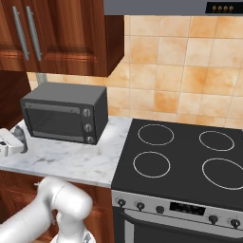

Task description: Take the bottled waters from the counter and place them in the freezer to freeze. Close the freezer door after placing the bottles.

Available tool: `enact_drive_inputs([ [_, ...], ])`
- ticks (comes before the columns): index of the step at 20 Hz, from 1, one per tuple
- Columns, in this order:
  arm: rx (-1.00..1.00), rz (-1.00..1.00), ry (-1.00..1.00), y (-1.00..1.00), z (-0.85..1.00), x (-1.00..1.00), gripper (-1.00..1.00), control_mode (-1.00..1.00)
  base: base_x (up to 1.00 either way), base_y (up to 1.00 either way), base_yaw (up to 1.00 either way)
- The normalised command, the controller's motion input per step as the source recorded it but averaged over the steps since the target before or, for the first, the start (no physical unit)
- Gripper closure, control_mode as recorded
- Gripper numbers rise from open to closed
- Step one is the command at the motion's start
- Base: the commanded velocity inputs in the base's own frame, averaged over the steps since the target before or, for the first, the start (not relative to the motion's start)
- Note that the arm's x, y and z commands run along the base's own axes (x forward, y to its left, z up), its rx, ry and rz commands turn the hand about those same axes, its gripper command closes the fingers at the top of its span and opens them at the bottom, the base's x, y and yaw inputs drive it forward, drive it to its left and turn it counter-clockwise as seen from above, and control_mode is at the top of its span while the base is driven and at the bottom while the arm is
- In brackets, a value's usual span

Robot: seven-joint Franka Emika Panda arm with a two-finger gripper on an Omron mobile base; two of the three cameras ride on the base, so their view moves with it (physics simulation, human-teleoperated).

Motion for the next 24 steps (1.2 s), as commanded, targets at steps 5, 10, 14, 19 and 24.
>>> enact_drive_inputs([
  [5,0.00,-0.14,0.00,-0.51,0.77,-0.47,1.00,-1.00,0.00,0.00,0.00],
  [10,0.00,-0.29,-0.02,-0.85,0.22,-0.62,1.00,-1.00,0.00,0.00,0.00],
  [14,0.00,-0.30,-0.07,-1.00,0.32,-0.46,1.00,-1.00,0.00,0.00,0.00],
  [19,0.00,-0.36,0.01,-1.00,0.49,0.00,1.00,-1.00,0.00,0.00,0.00],
  [24,0.06,-0.48,0.08,-1.00,0.21,-0.04,1.00,-1.00,0.00,0.00,0.00],
])
